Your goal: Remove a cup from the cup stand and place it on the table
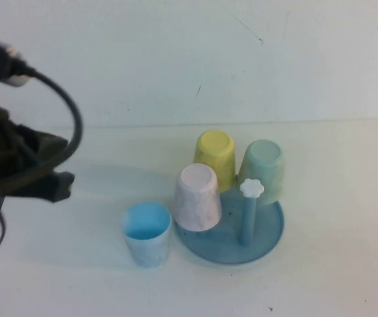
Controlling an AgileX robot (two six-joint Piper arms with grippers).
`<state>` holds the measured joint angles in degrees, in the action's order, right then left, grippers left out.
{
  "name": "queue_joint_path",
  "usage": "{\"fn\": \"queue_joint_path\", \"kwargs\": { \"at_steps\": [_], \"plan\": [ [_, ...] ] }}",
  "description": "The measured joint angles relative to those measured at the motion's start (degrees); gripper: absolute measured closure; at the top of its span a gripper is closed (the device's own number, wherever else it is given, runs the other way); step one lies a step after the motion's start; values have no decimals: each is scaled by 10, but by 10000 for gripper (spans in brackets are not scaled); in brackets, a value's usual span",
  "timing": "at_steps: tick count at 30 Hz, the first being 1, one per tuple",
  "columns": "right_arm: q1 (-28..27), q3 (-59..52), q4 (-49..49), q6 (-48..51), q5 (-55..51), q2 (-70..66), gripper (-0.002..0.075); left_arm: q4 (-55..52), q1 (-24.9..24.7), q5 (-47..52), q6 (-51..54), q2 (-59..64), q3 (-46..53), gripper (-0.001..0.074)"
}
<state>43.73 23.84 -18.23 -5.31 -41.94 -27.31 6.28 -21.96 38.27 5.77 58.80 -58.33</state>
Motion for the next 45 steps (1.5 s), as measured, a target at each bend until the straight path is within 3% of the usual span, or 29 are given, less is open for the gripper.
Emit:
{"fn": "queue_joint_path", "kwargs": {
  "at_steps": [7, 13, 33, 45],
  "plan": [
    [0, -3, 10, -2, 4, 1, 728, 6, 0, -41, -1, -182, 128, 696],
    [0, -3, 13, -2, -21, 1, 728, 9, 0, -50, -1, -262, 163, 696],
    [0, -3, 14, -3, -32, 1, 729, 11, 4, -47, 0, -295, 180, 696],
    [0, -3, 14, -4, -33, 1, 729, 73, 130, -269, 0, -483, 389, 696]
  ]
}}
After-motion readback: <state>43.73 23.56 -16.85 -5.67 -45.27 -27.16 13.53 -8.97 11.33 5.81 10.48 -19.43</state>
